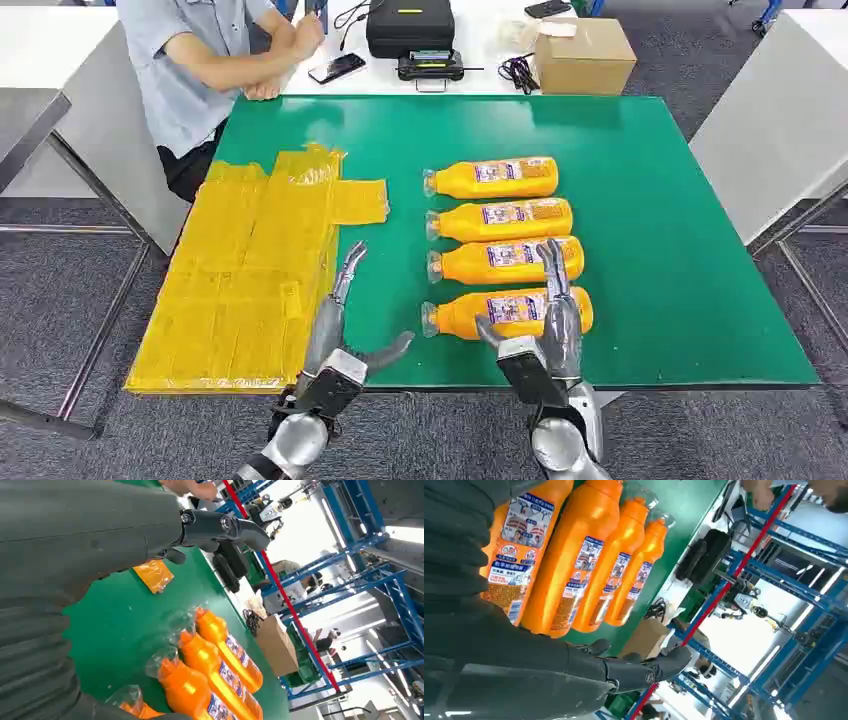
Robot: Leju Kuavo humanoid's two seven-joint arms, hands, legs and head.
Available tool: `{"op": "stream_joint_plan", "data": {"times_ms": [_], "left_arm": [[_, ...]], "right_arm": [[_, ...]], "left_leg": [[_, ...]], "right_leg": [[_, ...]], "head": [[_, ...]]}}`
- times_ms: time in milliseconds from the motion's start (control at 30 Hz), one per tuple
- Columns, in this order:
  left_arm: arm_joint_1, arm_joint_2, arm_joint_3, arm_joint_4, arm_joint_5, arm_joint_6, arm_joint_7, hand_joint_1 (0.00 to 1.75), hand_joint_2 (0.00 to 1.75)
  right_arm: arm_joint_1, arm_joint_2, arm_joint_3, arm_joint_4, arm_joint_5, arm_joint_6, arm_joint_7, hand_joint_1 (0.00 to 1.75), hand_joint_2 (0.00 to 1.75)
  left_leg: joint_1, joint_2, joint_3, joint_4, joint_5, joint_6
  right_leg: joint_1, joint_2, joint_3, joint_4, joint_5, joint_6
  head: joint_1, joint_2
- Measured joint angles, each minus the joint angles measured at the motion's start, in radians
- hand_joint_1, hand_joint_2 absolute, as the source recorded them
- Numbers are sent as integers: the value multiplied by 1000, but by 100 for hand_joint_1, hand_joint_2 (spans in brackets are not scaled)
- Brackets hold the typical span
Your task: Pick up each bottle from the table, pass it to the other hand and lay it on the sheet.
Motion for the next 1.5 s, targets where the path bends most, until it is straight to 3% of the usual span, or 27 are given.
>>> {"op": "stream_joint_plan", "data": {"times_ms": [833, 1200, 1333, 1500], "left_arm": [[-8, -13, 8, 26, 4, -5, -8, 0, 175], [8, -13, 16, 28, 13, -21, 0, 0, 175], [17, -13, 19, 11, 1, -46, 30, 0, 175], [29, -13, 32, -14, 2, -80, 53, 0, 175]], "right_arm": [[26, -30, -81, -34, 99, -32, 17, 0, 175], [22, -81, -86, -14, 277, 15, 137, 0, 175], [-14, -127, -71, 33, 437, 83, 242, 0, 175], [-80, -179, -53, 105, 476, 146, 292, 0, 175]], "left_leg": [[0, 0, 0, 0, 0, 0], [0, 0, 0, 0, 0, 0], [0, 0, -1, 0, 0, 0], [0, 0, 0, 0, 0, 0]], "right_leg": [[0, 0, 0, 0, 0, 0], [0, 0, 0, 0, 0, 0], [0, 0, 0, 0, 0, 0], [0, 0, 0, 0, 0, 0]], "head": [[0, 0], [0, 0], [0, 0], [0, 0]]}}
